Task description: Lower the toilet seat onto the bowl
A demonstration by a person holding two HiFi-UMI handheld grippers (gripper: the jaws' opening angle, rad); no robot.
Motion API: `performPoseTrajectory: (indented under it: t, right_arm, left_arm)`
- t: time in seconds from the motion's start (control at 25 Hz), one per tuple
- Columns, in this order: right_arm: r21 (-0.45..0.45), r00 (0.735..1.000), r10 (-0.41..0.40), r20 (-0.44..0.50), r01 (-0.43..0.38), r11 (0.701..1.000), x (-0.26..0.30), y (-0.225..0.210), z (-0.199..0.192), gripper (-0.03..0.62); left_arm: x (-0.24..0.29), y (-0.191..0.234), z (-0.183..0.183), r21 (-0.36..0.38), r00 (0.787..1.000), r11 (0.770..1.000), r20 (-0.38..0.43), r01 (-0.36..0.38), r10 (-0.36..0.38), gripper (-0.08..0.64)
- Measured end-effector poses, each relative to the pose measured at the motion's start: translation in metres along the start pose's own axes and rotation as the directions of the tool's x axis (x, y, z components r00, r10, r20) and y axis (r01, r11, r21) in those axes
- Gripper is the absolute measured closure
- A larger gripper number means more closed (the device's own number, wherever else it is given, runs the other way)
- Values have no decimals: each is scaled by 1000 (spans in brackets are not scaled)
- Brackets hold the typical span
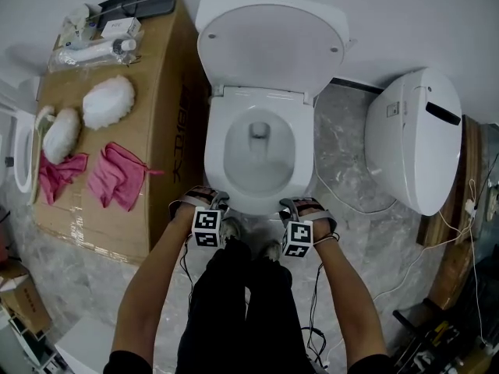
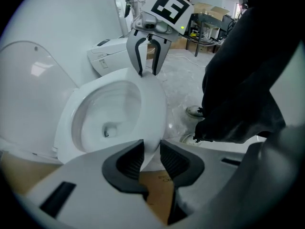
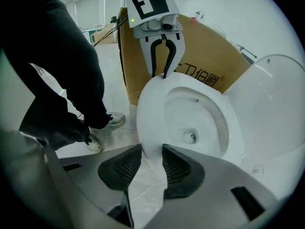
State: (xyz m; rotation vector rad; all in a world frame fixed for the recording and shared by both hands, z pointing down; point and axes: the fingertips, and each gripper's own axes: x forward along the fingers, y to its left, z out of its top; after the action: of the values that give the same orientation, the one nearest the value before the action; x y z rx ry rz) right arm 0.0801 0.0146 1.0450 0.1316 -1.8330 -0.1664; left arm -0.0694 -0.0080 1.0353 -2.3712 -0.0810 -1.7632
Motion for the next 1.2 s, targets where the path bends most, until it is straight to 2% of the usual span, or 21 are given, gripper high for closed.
performPoseTrajectory:
  t: [0.24, 0.44, 0.64, 0.84, 1.04, 1.2]
  right_arm:
    - [25, 999, 28, -21, -27, 999, 22, 6, -5, 440]
    - [46, 997, 65, -40, -63, 997, 38, 8, -9, 440]
    - [13, 993, 77, -95, -76, 997, 49, 10, -14, 444]
    - [3, 991, 88, -102, -88, 996, 51, 9, -14, 442]
    - [34, 989, 112, -101, -109, 993, 51, 10, -13, 430]
    - [47, 985, 137, -100, -133, 990, 40, 17, -10, 408]
  left_arm:
    - [22, -4, -7, 7, 1000, 1000, 5, 15, -16, 454]
    - [37, -6, -10, -18, 1000, 1000, 11, 21, -20, 462]
    - [49, -10, -13, -28, 1000, 1000, 8, 8, -8, 480]
    - [54, -7, -17, -47, 1000, 999, 16, 0, 0, 480]
    - [52, -9, -14, -101, 1000, 995, 3, 13, -13, 479]
    - [35, -6, -14, -161, 999, 987, -23, -25, 22, 479]
